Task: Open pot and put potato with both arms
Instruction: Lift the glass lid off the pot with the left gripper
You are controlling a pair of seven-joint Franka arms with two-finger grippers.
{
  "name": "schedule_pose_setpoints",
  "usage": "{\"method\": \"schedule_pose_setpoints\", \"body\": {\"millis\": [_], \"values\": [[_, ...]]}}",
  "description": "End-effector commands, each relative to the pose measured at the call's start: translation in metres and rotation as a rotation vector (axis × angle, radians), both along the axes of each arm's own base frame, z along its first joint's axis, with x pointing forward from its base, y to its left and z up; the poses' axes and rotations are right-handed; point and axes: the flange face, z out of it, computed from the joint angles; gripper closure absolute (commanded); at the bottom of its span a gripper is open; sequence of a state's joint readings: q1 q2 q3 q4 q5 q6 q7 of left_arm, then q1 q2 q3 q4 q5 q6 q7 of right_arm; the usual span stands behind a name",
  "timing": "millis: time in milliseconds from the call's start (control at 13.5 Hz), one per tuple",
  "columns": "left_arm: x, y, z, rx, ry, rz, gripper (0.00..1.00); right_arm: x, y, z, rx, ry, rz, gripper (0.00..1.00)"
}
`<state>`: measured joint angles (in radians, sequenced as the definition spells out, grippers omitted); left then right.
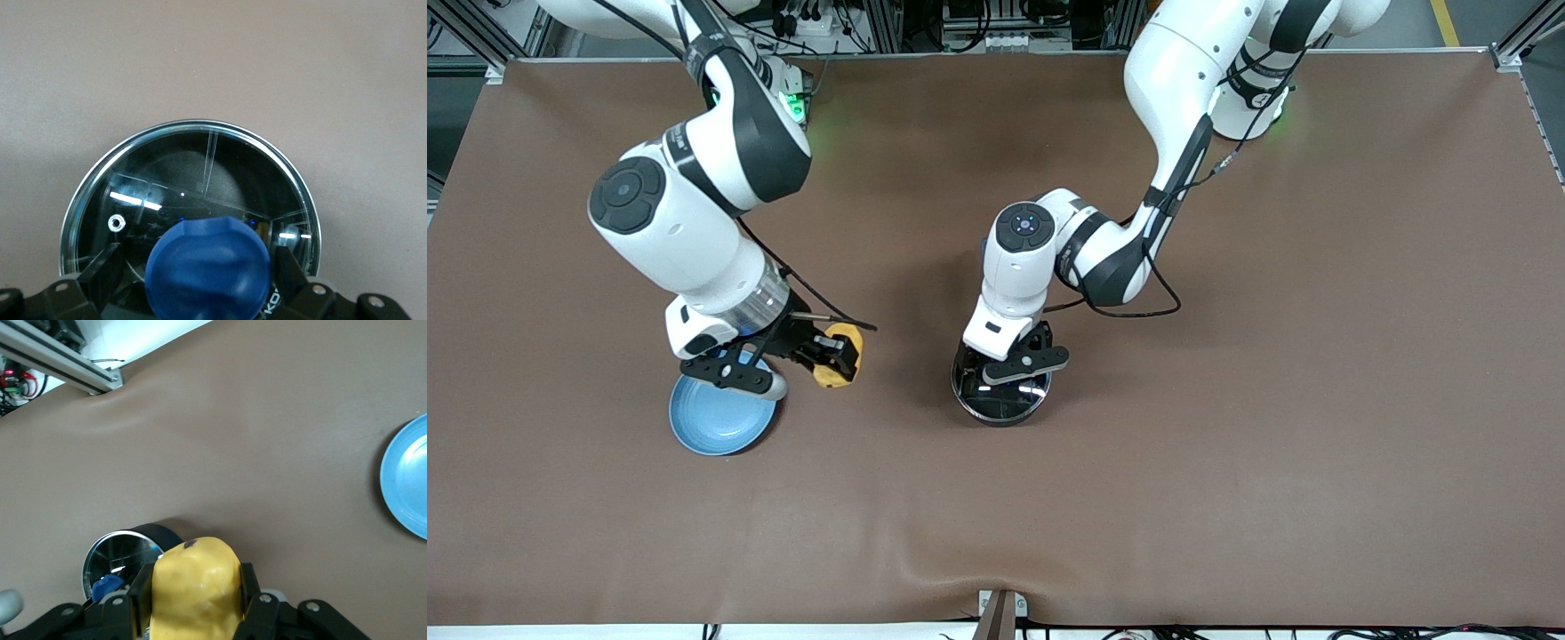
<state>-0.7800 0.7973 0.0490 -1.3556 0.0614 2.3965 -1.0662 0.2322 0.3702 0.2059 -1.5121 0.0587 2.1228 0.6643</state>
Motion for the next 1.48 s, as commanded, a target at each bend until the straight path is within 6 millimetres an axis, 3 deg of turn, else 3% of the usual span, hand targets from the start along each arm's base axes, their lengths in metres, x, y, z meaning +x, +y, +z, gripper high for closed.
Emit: {"method": "schedule_pose_setpoints", "body": {"millis": [0, 74, 148, 222, 370, 593, 741, 963, 1185, 1407], "values": [[0.003, -0.006, 0.002, -0.004, -0.03, 0.021, 0.35, -0.007, 0.013, 0.017, 0.015, -0.007, -0.006, 0.83], [0.003, -0.006, 0.001, -0.009, -0.027, 0.043, 0.59, -0.008, 0.015, 0.018, 0.016, -0.009, -0.002, 0.83], [0.004, -0.005, 0.002, -0.011, -0.028, 0.05, 0.76, -0.009, 0.018, 0.017, 0.017, -0.008, 0.0, 0.83], [0.004, -0.005, 0.005, -0.012, -0.031, 0.05, 0.89, -0.01, 0.02, 0.016, 0.02, -0.002, -0.018, 0.83], [0.004, -0.005, 0.014, -0.018, -0.033, 0.052, 1.0, -0.015, 0.032, 0.015, 0.028, 0.006, -0.036, 0.83], [0.007, -0.002, 0.03, -0.027, -0.041, 0.057, 1.0, -0.019, 0.044, 0.012, 0.035, 0.013, -0.061, 0.83], [0.009, 0.005, 0.059, -0.029, -0.034, 0.066, 1.0, -0.026, 0.057, 0.01, 0.028, 0.013, -0.045, 0.84], [0.023, 0.038, 0.117, -0.05, -0.048, 0.096, 1.0, -0.031, 0.073, 0.001, 0.02, 0.02, -0.019, 0.9], [0.033, 0.095, 0.148, -0.041, -0.001, 0.061, 1.0, -0.035, 0.097, -0.021, 0.028, 0.011, 0.014, 0.93], [0.011, 0.177, 0.152, 0.005, 0.064, -0.047, 1.0, -0.033, 0.127, -0.056, 0.015, 0.016, 0.056, 0.94]]}}
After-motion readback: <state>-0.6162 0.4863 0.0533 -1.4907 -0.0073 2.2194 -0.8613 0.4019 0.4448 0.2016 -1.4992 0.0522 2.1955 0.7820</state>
